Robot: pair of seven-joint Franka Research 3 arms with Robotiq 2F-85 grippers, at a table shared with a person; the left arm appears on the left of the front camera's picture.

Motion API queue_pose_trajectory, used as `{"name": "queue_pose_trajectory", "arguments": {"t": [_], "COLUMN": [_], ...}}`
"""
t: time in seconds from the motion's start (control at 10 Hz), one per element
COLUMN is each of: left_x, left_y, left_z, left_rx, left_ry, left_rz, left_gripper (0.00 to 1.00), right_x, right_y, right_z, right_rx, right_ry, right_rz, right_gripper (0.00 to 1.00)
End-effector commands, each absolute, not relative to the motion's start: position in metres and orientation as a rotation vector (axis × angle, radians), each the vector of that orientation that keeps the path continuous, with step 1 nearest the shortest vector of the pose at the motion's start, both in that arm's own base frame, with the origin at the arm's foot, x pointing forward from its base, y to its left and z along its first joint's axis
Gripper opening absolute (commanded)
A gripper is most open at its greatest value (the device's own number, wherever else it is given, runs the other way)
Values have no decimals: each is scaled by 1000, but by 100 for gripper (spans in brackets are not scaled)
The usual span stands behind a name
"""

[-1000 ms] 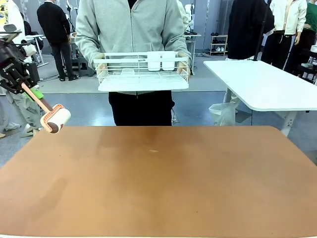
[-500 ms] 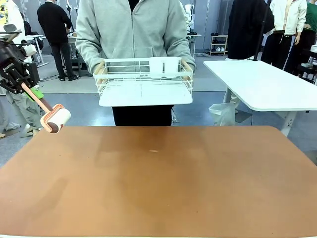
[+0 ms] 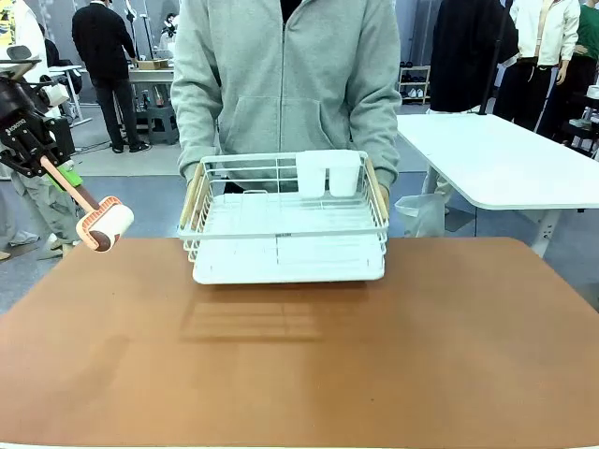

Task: Clean the table.
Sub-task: Place the Lint Roller down when the Dish drying rack is positioned in the middle of the table.

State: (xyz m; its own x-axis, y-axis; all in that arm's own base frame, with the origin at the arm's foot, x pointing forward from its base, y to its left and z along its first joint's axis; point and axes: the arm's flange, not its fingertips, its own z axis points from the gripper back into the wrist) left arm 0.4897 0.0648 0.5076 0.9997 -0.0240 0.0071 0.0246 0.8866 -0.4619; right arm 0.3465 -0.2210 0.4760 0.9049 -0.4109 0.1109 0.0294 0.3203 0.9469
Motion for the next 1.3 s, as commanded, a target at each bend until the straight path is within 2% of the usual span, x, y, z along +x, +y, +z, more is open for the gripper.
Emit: {"name": "queue_pose_trajectory", "arguments": {"t": [0.0,1.2], "left_x": [489,489], "left_y": [66,66], "left_z": [510,510], "left_rx": [-482,-482], "left_ry": [-7,-7], "left_rz": [-22,-22], "left_gripper": [7,7], "right_x": [346,346], "right_y": [-221,-221], "right_z": [480,480], "right_rx": [1230,1230], "right_ry": [-376,-376], "right_rz": [-287,-287], "right_gripper": [100,100]}}
